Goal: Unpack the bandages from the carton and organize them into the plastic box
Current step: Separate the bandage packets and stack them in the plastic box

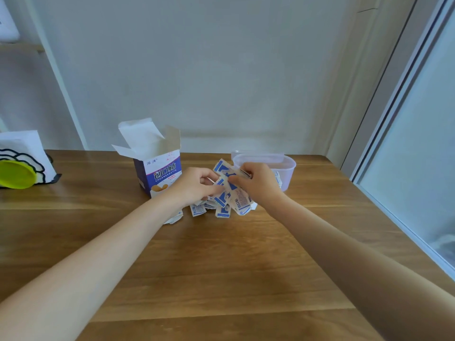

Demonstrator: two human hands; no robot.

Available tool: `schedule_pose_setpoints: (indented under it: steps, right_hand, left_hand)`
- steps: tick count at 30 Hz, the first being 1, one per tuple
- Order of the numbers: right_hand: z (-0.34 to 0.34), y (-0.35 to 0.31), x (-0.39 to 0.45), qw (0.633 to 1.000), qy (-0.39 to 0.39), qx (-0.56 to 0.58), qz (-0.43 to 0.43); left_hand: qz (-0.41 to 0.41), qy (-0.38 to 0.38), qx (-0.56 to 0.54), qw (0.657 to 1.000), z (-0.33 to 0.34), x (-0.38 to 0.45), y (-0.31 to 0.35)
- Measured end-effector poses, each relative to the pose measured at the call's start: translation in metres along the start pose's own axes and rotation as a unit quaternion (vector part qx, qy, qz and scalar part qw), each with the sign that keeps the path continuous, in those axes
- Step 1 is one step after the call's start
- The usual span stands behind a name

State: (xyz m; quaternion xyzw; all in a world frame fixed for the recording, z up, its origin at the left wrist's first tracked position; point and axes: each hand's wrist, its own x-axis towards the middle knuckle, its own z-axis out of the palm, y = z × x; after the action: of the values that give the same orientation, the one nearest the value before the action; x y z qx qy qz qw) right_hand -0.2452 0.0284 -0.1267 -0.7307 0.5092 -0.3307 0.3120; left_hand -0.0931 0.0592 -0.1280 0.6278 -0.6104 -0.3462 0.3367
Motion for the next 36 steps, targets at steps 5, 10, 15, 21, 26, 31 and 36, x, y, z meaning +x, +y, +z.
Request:
schedule_pose_setpoints:
  steps: [5, 10, 15, 21, 26, 31, 36]
  right_hand:
    - [0.004, 0.008, -0.003, 0.996, -0.014, 0.078, 0.041]
    - [-0.008, 0.007, -0.001, 0.992, -0.001, 0.124, 0.036]
    - [-0.018, 0.01, 0.003, 0.979, 0.008, 0.189, 0.069]
    - [0.002, 0.02, -0.007, 0.983, -0.124, 0.06, 0.125]
    - [0.01, 0.018, -0.005, 0.985, -0.106, 0.073, 0.119]
    - [-0.005, 0.016, 0.0, 0.989, -0.001, 0.103, 0.105]
    - [-0.017, 0.021, 0.0, 0.986, -0.005, 0.126, 0.112]
  left_hand:
    - [-0.004, 0.003, 0.044, 0.999, 0.009, -0.005, -0.007]
    - [-0.039, -0.001, 0.077, 0.996, 0.004, -0.001, -0.009]
    - [-0.08, 0.003, 0.035, 0.996, 0.007, 0.002, -0.01]
    - [-0.088, 0.009, -0.032, 0.996, 0.016, 0.002, -0.013]
    - [-0.072, 0.025, -0.021, 0.997, 0.013, 0.002, -0.011]
    - [-0.092, 0.033, 0.017, 0.995, 0.005, 0.005, -0.013]
    - [-0.092, 0.024, 0.044, 0.995, 0.007, 0.005, -0.012]
